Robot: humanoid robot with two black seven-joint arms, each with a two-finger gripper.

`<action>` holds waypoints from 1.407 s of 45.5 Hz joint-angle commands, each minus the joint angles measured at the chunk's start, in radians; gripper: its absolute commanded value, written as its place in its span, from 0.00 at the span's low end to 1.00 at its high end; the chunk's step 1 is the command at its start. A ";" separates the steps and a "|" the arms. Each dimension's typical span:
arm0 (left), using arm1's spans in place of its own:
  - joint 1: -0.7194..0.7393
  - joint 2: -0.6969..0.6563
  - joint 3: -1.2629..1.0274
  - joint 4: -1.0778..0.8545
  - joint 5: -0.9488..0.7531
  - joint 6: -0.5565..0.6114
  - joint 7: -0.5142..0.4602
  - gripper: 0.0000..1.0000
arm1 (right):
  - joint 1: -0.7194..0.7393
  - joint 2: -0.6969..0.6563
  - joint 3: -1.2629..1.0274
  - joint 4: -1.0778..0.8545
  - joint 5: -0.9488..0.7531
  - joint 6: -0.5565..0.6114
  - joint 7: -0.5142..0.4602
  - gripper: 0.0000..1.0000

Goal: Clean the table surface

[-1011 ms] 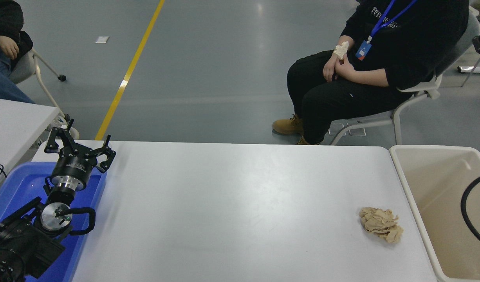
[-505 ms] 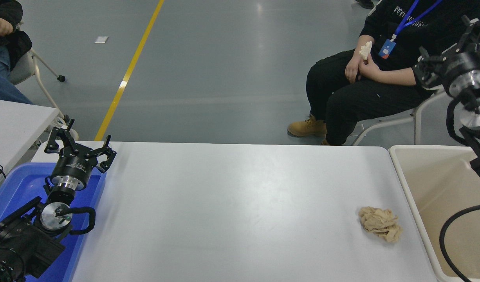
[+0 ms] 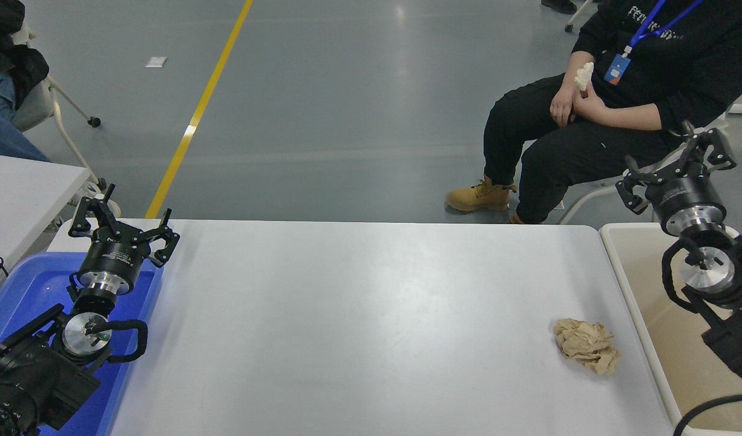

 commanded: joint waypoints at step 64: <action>0.000 0.000 0.000 0.000 0.000 0.000 0.001 1.00 | 0.125 -0.223 -0.439 -0.188 -0.207 0.021 0.055 0.98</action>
